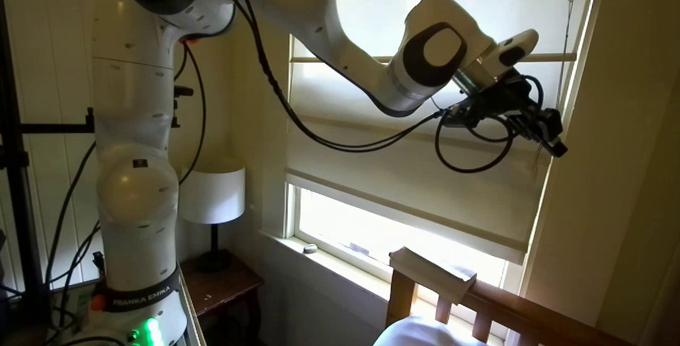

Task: Pull the white cord on the right side of the window

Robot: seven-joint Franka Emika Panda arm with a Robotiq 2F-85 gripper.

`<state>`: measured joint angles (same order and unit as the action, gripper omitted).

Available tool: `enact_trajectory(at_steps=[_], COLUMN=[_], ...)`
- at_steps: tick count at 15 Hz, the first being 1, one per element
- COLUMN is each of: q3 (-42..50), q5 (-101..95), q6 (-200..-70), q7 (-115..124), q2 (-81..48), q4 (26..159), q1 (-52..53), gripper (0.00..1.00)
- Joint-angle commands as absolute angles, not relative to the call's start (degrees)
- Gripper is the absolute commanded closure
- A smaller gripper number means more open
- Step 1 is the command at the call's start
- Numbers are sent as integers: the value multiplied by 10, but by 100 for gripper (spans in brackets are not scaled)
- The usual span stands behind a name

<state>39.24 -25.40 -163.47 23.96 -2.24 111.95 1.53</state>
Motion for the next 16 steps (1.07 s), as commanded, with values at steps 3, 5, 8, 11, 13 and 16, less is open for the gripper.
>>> enact_trajectory(at_steps=[3, 5, 8, 11, 13, 16], q3=[392, 392, 328, 289, 318, 356], q5=[-254, -254, -142, -97, -102, -136], q6=[-1635, -1635, -1605, -1602, -1607, -1623], q7=[239, 239, 160, 126, 140, 176], q2=[-18, -18, -81, -120, -158, -216], q4=[1125, 1125, 1128, 1125, 1119, 1115], q1=[15, 15, -48, -100, -94, -99], gripper=[99, 100, 100, 100, 100, 100])
